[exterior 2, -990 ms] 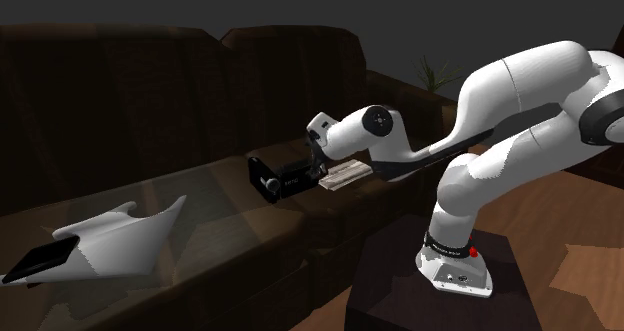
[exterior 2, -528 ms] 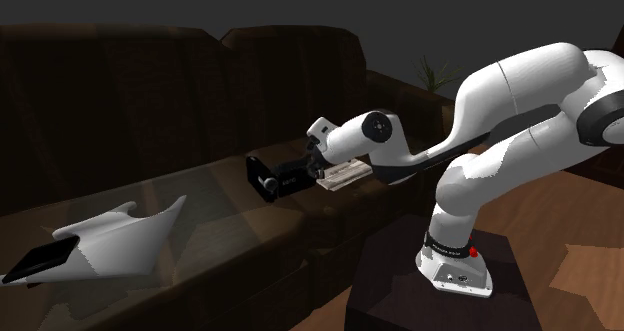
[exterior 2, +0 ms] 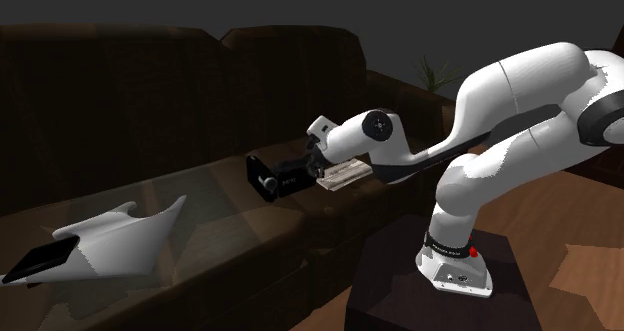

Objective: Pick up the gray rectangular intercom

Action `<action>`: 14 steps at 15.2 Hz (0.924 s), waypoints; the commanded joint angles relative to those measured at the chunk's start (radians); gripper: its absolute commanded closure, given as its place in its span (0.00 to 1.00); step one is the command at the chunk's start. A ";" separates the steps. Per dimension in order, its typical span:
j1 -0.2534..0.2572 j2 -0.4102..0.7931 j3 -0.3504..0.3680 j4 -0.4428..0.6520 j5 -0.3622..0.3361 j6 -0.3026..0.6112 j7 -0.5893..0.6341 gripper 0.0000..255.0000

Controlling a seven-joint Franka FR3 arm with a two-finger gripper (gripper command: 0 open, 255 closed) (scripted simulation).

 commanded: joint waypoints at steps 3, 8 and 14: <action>0.044 -0.013 -0.042 0.019 0.034 -0.047 -0.056 1.00; 0.092 -0.031 -0.091 0.056 0.075 -0.108 -0.126 1.00; 0.134 -0.048 -0.135 0.108 0.116 -0.179 -0.200 1.00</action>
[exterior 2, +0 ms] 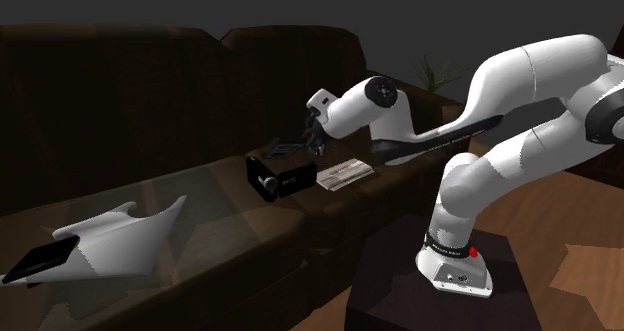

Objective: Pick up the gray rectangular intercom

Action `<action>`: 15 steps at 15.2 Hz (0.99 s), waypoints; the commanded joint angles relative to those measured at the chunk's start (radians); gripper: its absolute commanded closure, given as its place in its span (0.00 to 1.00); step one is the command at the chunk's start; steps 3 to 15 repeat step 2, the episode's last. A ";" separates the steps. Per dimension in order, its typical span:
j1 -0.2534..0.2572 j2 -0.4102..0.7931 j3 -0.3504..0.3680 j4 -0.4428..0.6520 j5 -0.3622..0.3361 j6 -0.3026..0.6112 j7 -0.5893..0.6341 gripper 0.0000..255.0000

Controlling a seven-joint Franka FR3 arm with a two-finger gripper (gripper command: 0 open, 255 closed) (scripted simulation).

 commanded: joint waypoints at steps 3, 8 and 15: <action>0.008 -0.004 -0.005 0.009 0.008 -0.014 -0.011 1.00; 0.008 -0.004 -0.005 0.009 0.008 -0.014 -0.011 1.00; 0.008 -0.004 -0.005 0.009 0.008 -0.014 -0.011 1.00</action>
